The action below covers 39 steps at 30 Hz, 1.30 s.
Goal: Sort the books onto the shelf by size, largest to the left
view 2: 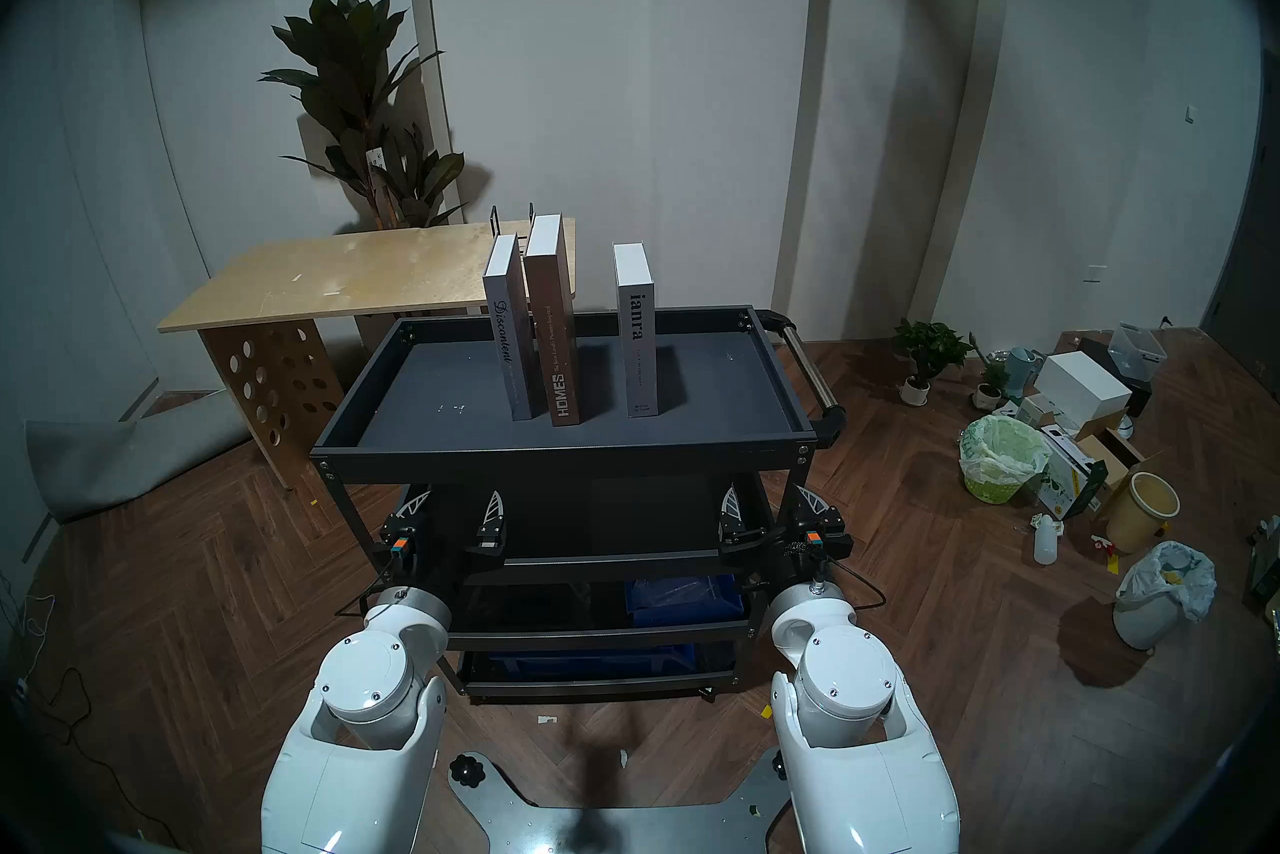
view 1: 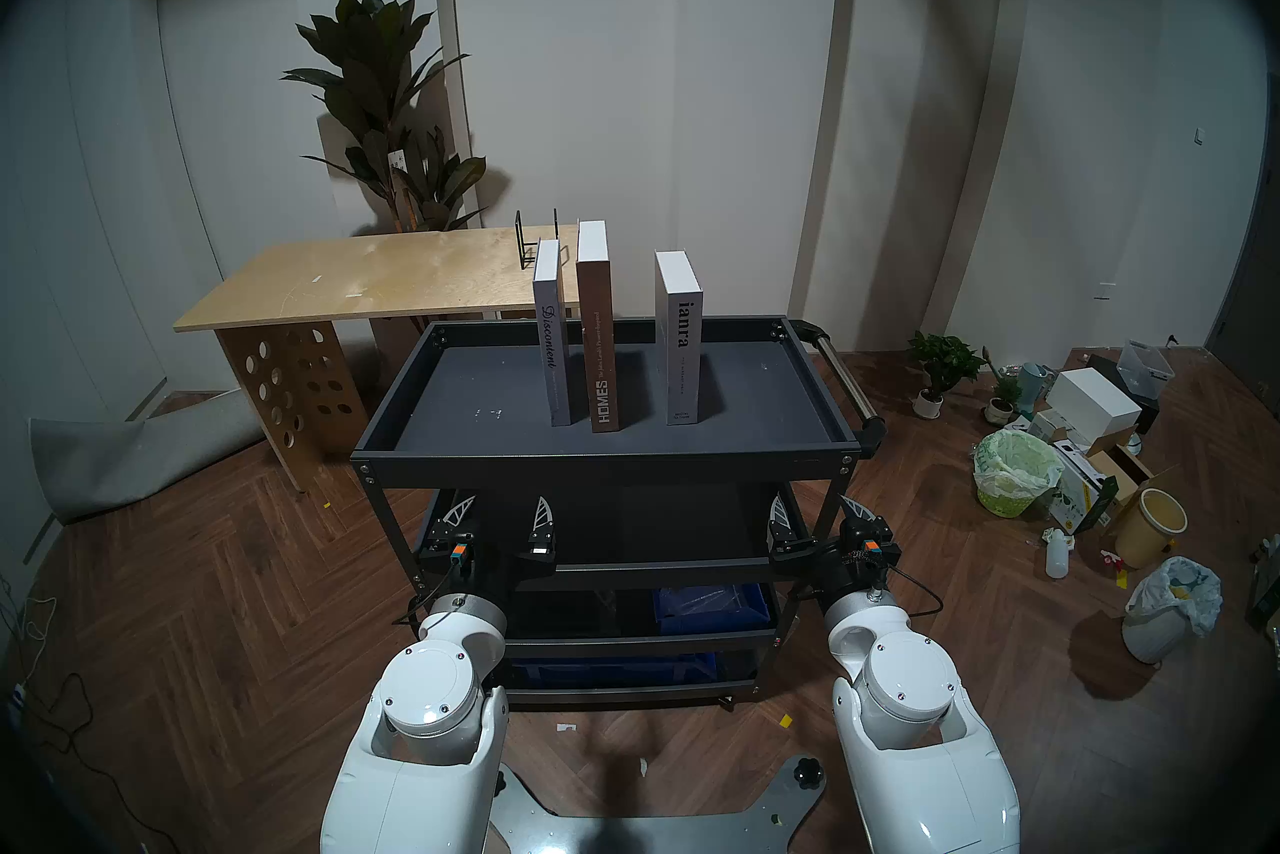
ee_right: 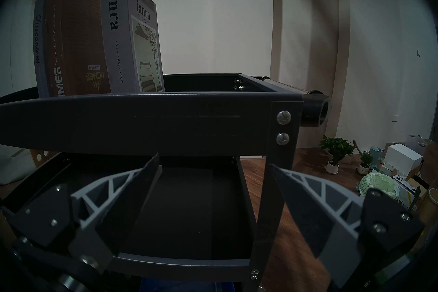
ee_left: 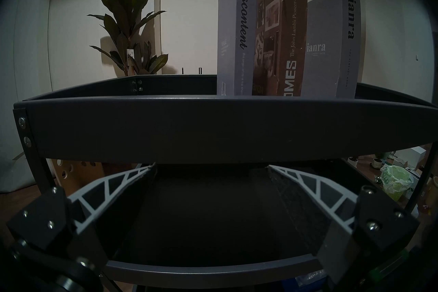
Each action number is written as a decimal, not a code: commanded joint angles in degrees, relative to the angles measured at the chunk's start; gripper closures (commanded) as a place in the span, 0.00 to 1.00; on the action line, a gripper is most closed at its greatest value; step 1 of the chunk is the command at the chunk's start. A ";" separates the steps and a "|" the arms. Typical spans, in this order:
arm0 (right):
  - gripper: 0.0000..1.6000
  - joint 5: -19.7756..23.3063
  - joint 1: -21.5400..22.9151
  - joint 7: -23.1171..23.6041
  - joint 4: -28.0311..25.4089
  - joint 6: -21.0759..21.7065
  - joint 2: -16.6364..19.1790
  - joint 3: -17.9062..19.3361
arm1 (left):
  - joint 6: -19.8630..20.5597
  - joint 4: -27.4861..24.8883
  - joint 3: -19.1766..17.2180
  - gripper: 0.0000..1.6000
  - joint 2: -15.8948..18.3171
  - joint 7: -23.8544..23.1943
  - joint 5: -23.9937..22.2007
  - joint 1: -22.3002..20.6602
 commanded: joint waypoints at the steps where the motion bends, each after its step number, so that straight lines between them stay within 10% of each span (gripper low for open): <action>1: 0.00 0.57 -0.31 0.58 -2.29 -1.25 0.18 0.20 | -3.45 -6.62 0.11 0.00 0.05 -0.32 -0.19 1.15; 11: 0.00 3.09 0.00 1.08 -8.35 -2.25 -0.06 2.57 | -4.50 -13.18 0.63 0.00 0.90 -2.53 -1.18 0.85; 20: 0.00 5.25 -0.13 2.45 -13.45 -1.28 0.75 5.28 | 2.58 -20.75 2.75 0.00 1.31 -2.63 0.10 2.22; 29: 0.00 6.88 1.01 2.81 -12.46 -1.38 1.51 8.67 | 13.86 -25.15 9.60 0.00 2.38 0.00 1.33 -3.37; 39: 0.00 8.74 1.27 2.81 -10.93 -1.73 1.52 11.34 | 15.77 -24.54 17.84 0.00 4.47 7.29 2.15 -9.45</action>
